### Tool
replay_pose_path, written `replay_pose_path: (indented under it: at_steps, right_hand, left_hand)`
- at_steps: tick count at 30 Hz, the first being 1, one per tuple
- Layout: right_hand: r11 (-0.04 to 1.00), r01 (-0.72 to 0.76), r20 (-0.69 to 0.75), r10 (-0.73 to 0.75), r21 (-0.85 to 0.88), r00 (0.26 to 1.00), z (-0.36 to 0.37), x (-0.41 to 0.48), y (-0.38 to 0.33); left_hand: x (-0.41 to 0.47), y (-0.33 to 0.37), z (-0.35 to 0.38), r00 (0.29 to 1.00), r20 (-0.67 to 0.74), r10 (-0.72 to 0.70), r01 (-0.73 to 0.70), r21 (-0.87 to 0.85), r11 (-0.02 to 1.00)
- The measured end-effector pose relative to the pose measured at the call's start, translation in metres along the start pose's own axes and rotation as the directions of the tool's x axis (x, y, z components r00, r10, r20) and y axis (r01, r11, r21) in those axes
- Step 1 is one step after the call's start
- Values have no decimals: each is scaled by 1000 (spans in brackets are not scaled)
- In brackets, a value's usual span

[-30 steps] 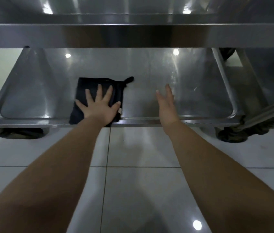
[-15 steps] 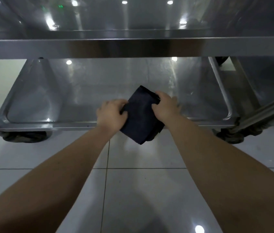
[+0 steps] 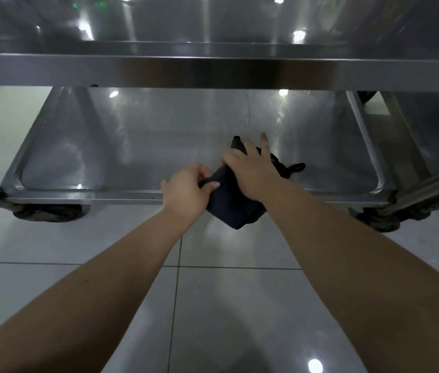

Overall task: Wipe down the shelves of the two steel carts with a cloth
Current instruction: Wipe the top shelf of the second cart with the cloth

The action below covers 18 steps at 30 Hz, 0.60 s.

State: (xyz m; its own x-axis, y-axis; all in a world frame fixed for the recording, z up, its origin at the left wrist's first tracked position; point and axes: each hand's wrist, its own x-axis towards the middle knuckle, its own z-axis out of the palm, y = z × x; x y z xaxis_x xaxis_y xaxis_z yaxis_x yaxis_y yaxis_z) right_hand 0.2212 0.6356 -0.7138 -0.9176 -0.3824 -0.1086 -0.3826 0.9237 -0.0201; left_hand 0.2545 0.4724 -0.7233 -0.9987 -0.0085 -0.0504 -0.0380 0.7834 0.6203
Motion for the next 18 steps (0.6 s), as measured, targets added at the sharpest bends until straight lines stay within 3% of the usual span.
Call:
replay_pose_path:
  at_steps: [2, 6, 8, 11, 18]
  right_hand:
    - [994, 48, -110, -59, -100, 992, -5, -16, 10]
    - [999, -2, -246, -11, -51, 969, -22, -59, 19]
    - [999, -41, -240, 39, -4, 970, -33, -81, 15]
    - [974, -94, -195, 135, 206, 971, -56, -104, 9]
    - [916, -62, -184, 146, 395, 972, -105, -124, 18]
  left_hand:
    - [-6, -1, -8, 994, 9, 105, -105, -64, 992]
    - [-28, 11, -29, 972, -43, 232, -235, -141, 962]
    - [-40, 23, -40, 956, -65, 287, -292, -95, 952]
    - [-52, 41, -56, 925, -63, 373, -375, -20, 927]
    - [-50, 71, -99, 865, -1, 503, -499, 118, 859]
